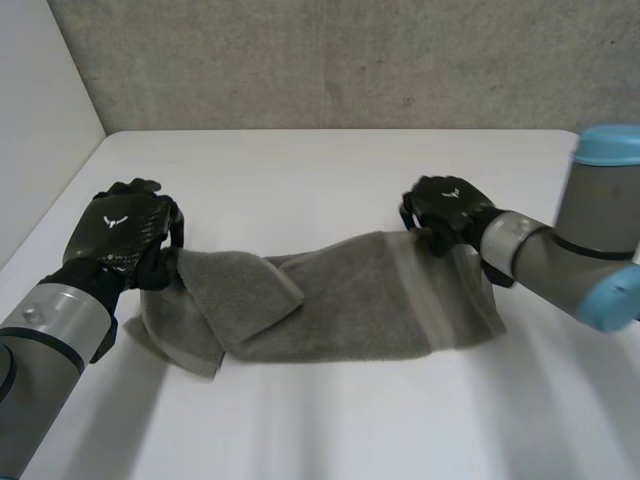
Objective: Fold the towel.
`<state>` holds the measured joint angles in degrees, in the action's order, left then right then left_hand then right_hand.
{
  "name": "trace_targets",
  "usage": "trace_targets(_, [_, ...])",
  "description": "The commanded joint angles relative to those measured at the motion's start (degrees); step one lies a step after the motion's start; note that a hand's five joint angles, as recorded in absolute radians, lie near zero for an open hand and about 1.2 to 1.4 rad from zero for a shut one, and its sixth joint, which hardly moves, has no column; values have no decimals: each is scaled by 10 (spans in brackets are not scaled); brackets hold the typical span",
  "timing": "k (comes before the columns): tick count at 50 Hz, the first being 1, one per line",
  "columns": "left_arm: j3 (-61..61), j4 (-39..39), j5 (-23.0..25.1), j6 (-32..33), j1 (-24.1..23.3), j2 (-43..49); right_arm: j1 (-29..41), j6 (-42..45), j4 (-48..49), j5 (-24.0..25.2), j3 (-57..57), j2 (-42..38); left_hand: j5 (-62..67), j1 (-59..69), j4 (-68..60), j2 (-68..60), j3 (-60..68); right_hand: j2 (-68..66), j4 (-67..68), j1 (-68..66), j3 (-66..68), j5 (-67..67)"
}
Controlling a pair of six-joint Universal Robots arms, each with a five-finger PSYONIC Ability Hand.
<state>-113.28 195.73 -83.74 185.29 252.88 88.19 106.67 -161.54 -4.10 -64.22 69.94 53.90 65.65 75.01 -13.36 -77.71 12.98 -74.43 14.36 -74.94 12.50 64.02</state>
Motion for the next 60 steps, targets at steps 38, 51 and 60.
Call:
trace_targets(38, [-9, -2, 50, 16, 26, 45, -115, 185, -20, 61, 293, 161, 43, 50, 34, -23, -30, 331, -44, 336, -25, -327])
trace_targets(51, [-12, -2, 51, 16, 28, 43, -116, 155, 0, 55, 307, 222, 43, 50, 34, -23, -30, 257, -44, 262, -25, -252])
trace_targets(60, [-12, -2, 51, 17, 28, 43, -114, 155, 0, 55, 324, 240, 43, 50, 34, -23, -30, 247, -44, 252, -25, -243])
